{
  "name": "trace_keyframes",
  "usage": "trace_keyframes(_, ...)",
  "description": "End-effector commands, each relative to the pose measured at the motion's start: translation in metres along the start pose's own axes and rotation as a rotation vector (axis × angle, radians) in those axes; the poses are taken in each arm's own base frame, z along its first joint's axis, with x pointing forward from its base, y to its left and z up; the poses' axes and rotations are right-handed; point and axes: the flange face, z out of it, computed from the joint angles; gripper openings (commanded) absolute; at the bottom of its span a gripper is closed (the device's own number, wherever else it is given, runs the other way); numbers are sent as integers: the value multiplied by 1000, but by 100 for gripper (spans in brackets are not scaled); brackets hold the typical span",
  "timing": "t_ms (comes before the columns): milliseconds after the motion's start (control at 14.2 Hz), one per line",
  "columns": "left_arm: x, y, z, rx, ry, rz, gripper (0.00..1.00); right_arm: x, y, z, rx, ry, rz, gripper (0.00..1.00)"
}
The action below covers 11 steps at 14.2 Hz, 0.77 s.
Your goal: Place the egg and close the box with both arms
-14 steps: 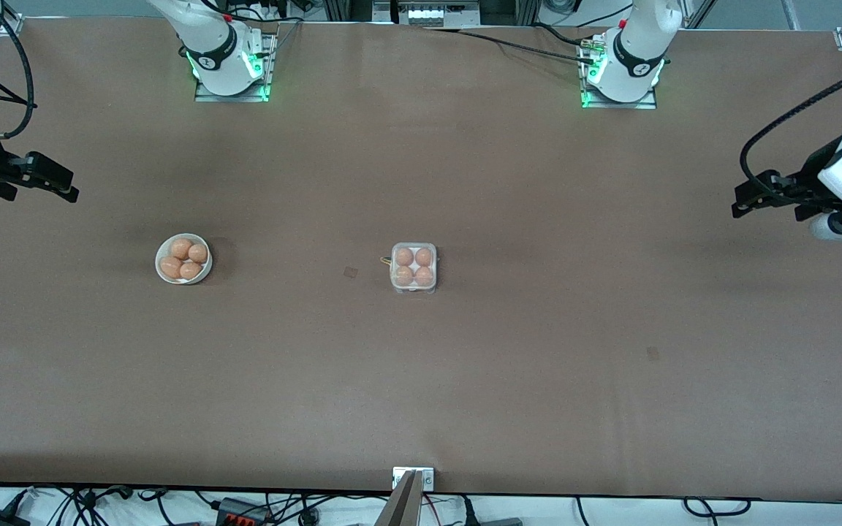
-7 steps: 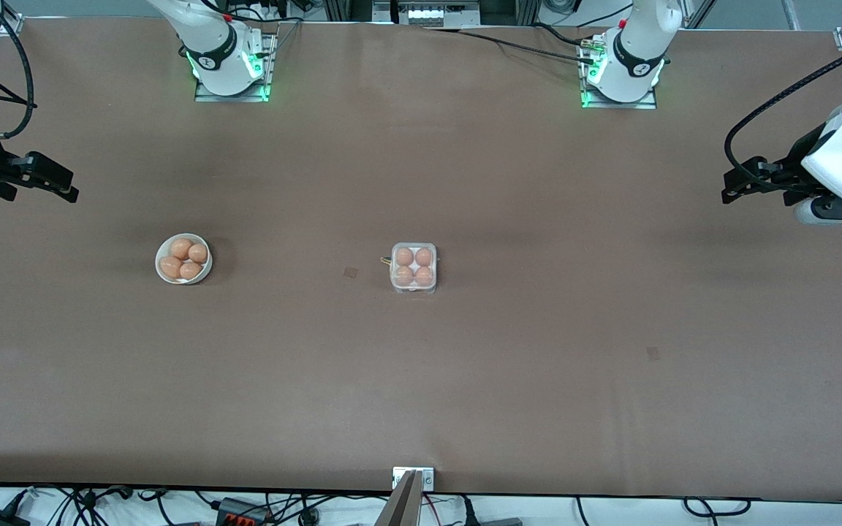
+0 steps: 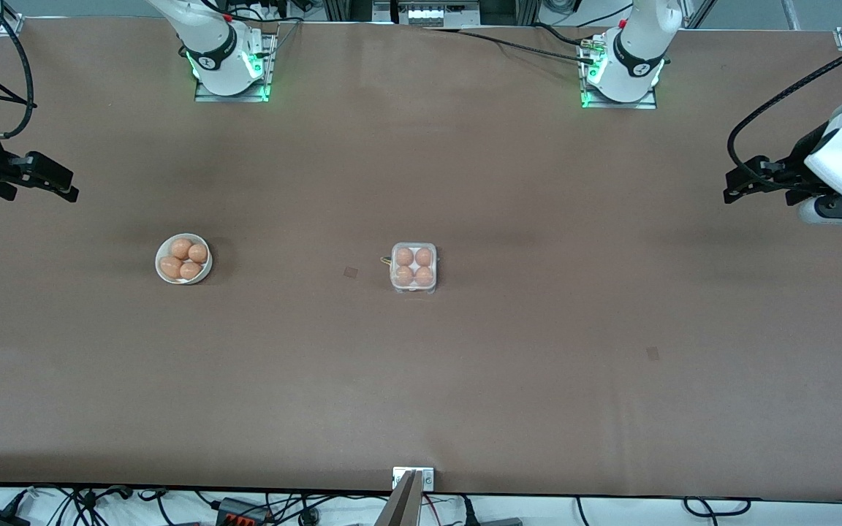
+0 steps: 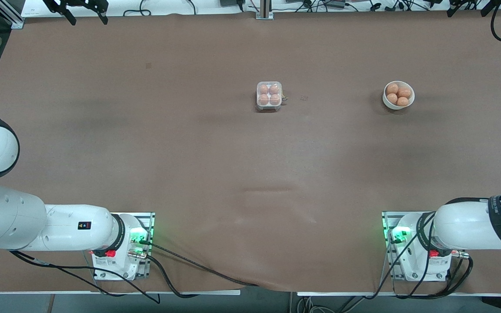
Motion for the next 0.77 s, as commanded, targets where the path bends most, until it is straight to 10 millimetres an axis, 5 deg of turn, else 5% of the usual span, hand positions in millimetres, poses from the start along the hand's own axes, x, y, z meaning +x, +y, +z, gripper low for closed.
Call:
trace_keyframes(0,4,-3,-5,22,-2,-7,100,-4,2,-5,-9,-7,-11,100)
trace_keyframes(703,5,-6,-4,24,-2,-9,100,-6,2,-5,-13,-18,-13,100)
